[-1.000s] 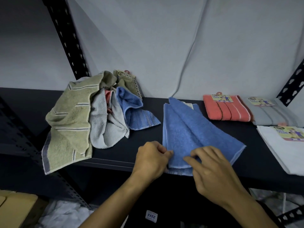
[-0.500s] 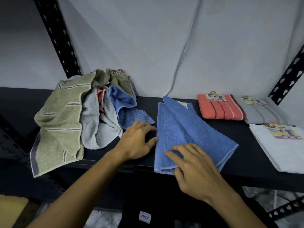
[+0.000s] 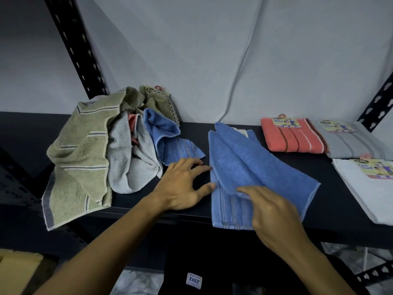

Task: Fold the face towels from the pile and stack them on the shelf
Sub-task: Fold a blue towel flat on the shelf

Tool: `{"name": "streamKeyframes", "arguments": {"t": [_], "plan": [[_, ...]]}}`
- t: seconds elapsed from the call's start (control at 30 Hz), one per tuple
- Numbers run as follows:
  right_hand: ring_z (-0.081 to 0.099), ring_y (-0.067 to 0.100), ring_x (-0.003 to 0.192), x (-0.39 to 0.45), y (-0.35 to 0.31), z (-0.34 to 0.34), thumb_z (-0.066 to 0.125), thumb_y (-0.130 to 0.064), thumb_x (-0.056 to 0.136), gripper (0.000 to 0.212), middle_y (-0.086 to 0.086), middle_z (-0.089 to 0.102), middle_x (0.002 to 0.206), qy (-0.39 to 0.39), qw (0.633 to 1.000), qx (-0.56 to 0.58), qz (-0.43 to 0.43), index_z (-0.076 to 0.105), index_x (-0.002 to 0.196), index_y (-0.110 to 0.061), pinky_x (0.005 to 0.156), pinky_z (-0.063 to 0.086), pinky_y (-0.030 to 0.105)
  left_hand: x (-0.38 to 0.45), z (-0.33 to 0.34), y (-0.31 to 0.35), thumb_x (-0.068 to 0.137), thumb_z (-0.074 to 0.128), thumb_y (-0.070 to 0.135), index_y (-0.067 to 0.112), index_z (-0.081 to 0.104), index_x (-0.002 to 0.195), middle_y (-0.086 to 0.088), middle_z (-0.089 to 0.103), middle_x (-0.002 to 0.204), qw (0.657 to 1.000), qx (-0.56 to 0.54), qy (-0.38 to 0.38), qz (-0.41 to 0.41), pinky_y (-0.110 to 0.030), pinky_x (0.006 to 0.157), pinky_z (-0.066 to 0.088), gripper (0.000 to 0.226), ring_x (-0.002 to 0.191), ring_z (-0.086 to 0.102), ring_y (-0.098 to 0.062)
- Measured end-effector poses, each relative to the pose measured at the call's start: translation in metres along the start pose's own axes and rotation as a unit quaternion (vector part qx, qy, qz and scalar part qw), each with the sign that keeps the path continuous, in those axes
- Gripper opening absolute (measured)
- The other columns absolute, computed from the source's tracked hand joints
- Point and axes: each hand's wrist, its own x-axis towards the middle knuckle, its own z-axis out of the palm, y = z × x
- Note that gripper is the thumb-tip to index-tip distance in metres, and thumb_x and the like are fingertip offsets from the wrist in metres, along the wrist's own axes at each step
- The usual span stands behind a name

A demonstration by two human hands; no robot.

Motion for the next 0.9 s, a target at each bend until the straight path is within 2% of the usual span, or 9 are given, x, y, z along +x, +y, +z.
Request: {"name": "streamKeyframes", "arguments": {"t": [0.13, 0.3, 0.37, 0.47, 0.6, 0.77, 0.9], "plan": [[0.069, 0.019, 0.085, 0.006, 0.015, -0.012, 0.034, 0.001, 0.078, 0.047, 0.003, 0.072, 0.097, 0.079, 0.995, 0.024, 0.058, 0.071, 0.106, -0.004, 0.072, 0.053, 0.024, 0.001, 0.001, 0.002, 0.082, 0.024, 0.081, 0.041, 0.036, 0.147, 0.010, 0.034, 0.148, 1.000, 0.027, -0.001, 0.006, -0.037, 0.116, 0.019, 0.077, 0.139, 0.023, -0.009], [0.055, 0.016, 0.088, 0.015, 0.019, -0.026, 0.031, 0.001, 0.073, 0.049, 0.014, 0.071, 0.095, 0.178, 0.981, -0.038, 0.072, 0.070, 0.103, 0.004, 0.073, 0.039, 0.020, 0.000, 0.000, 0.002, 0.084, 0.023, 0.080, 0.041, 0.034, 0.149, 0.009, 0.032, 0.148, 1.000, 0.026, -0.007, 0.014, -0.035, 0.116, 0.015, 0.077, 0.140, 0.021, -0.010], [0.058, 0.019, 0.089, 0.008, 0.008, -0.021, 0.031, 0.002, 0.071, 0.051, 0.013, 0.070, 0.095, 0.158, 0.984, -0.083, 0.028, 0.071, 0.103, 0.003, 0.077, 0.041, 0.024, 0.000, 0.000, 0.001, 0.086, 0.026, 0.079, 0.040, 0.034, 0.149, 0.009, 0.031, 0.149, 0.999, 0.026, -0.010, 0.019, -0.034, 0.116, 0.013, 0.075, 0.140, 0.020, -0.010], [0.065, 0.021, 0.086, -0.009, -0.010, -0.005, 0.034, -0.002, 0.070, 0.049, 0.004, 0.071, 0.093, 0.059, 0.991, -0.105, -0.054, 0.072, 0.100, -0.003, 0.083, 0.050, 0.029, 0.000, -0.001, -0.003, 0.091, 0.035, 0.073, 0.039, 0.031, 0.152, 0.009, 0.028, 0.150, 0.999, 0.028, -0.020, 0.028, -0.032, 0.116, 0.011, 0.070, 0.141, 0.017, -0.010], [0.065, 0.019, 0.088, -0.023, -0.020, 0.010, 0.044, -0.009, 0.071, 0.041, 0.001, 0.071, 0.097, -0.028, 0.990, -0.113, -0.086, 0.074, 0.098, -0.008, 0.080, 0.056, 0.035, 0.000, -0.001, -0.004, 0.089, 0.035, 0.072, 0.037, 0.028, 0.153, 0.008, 0.026, 0.152, 0.999, 0.027, -0.028, 0.035, -0.028, 0.113, 0.007, 0.073, 0.142, 0.015, -0.010], [0.065, 0.019, 0.102, -0.025, -0.022, 0.010, 0.043, -0.017, 0.082, 0.038, 0.001, 0.071, 0.107, -0.050, 0.986, -0.123, -0.100, 0.073, 0.106, -0.011, 0.090, 0.054, 0.039, 0.000, -0.001, -0.003, 0.083, 0.024, 0.077, 0.037, 0.029, 0.153, 0.008, 0.027, 0.152, 0.998, 0.033, -0.030, 0.033, -0.030, 0.115, 0.009, 0.081, 0.142, 0.016, -0.010], [0.063, 0.018, 0.110, -0.028, -0.019, 0.012, 0.044, -0.020, 0.089, 0.037, 0.000, 0.070, 0.113, -0.032, 0.990, -0.105, -0.093, 0.072, 0.112, -0.012, 0.097, 0.048, 0.040, 0.000, -0.001, -0.003, 0.081, 0.021, 0.079, 0.037, 0.029, 0.153, 0.007, 0.027, 0.153, 0.998, 0.033, -0.031, 0.031, -0.032, 0.116, 0.010, 0.084, 0.143, 0.016, -0.011]]}}
